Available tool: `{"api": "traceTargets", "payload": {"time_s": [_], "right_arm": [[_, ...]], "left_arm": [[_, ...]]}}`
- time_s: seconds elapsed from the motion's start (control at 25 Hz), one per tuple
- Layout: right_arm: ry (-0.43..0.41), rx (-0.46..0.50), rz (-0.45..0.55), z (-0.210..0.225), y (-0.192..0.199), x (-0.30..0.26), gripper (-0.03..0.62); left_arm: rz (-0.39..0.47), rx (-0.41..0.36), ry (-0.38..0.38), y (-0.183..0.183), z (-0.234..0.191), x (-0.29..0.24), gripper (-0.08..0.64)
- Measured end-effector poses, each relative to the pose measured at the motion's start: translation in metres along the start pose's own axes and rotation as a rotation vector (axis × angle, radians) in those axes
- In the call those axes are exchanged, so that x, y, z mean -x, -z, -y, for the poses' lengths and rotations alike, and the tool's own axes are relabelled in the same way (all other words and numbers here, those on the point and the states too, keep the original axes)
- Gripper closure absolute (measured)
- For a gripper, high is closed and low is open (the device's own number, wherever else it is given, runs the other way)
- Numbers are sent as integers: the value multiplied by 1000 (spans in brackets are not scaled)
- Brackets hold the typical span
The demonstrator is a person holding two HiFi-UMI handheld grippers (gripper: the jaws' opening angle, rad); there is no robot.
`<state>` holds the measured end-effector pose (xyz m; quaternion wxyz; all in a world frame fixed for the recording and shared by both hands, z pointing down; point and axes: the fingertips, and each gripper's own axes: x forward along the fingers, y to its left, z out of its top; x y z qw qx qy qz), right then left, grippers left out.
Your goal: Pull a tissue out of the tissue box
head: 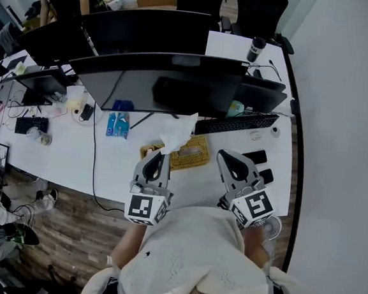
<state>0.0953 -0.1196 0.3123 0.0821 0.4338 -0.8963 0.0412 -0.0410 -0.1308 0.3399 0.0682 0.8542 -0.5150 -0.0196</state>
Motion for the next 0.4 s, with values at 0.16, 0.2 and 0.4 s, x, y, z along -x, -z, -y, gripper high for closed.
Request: {"api": "traceTargets", "payload": {"time_s": [0.16, 0.2, 0.4], "right_arm": [[-7, 6, -3, -1, 0, -1, 592], [-7, 5, -3, -1, 0, -1, 592], [-12, 4, -1, 0, 1, 0, 592]], "left_arm": [[-3, 3, 11, 1, 3, -1, 541], [-3, 2, 12, 1, 4, -2, 541], [-4, 4, 15, 3, 6, -3, 541]]}}
